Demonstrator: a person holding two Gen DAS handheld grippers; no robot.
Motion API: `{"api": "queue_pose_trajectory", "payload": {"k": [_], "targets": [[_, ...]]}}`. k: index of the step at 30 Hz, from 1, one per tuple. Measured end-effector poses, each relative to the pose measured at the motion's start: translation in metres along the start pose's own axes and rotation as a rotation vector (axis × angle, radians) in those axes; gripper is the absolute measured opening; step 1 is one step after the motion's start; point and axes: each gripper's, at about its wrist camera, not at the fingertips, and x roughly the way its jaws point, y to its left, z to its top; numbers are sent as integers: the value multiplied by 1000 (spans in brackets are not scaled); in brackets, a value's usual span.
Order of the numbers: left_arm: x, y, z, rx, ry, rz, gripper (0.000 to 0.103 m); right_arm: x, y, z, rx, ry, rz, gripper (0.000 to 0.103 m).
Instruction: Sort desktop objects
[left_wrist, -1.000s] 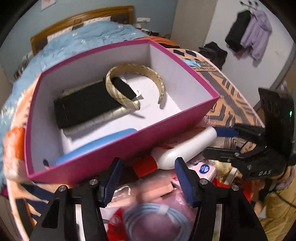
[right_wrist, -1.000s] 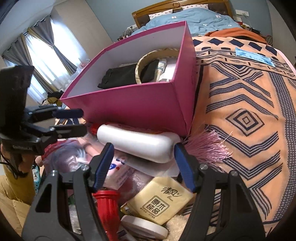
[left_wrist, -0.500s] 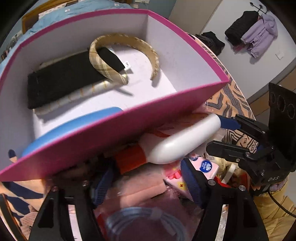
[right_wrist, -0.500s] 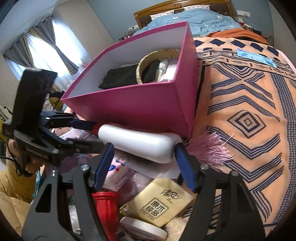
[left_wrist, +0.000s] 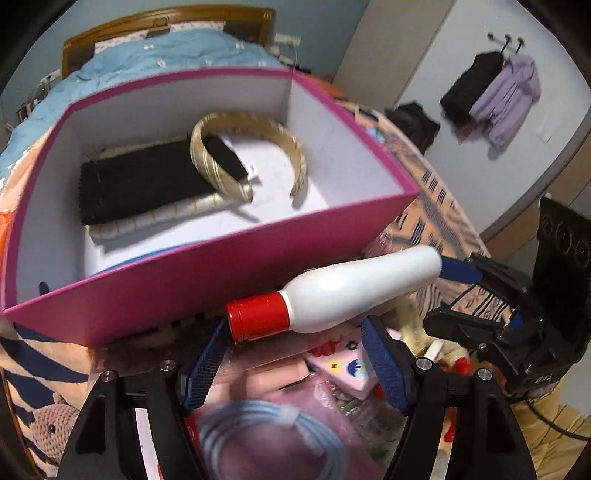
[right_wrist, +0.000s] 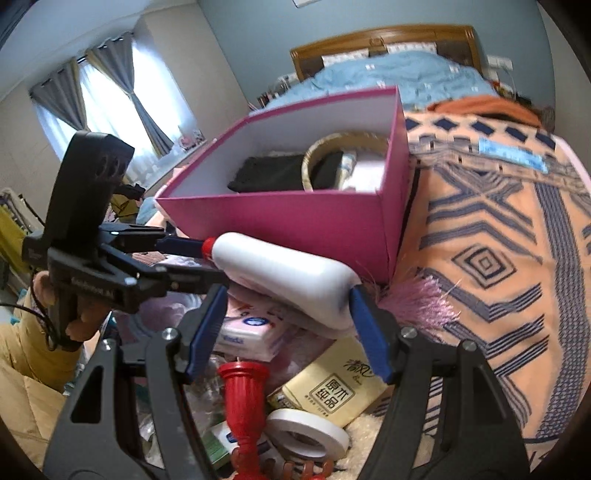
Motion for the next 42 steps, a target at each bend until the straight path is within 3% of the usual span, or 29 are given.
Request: {"api": "queue_pose_trajectory", "payload": {"k": [7,13,16,26,31,34,42], "targets": [[-15,-13,-14,35,-11,-5,75,-11,8,0,-8,-2,14,70],[-26,-7,-11,-26,-14,-46,75,-24,16,3,15,4,41,71],[-31,-15,-13,-5,-21,-55,75,-31,21,6,15,1,20,72],[-45,-38,-27,-8,30,-151,75,-67,29,-6,29,14,13,73],[-41,-45,-42,1,110,-186,75,-79,32,-16,51,46,45,73],[-27,-44,-46,-3,153,-171,75,-70,26,-19,75,70,49,73],[-13,-28,-36,-43,151,-126,75,-40,14,-16,93,90,71,73]]}}
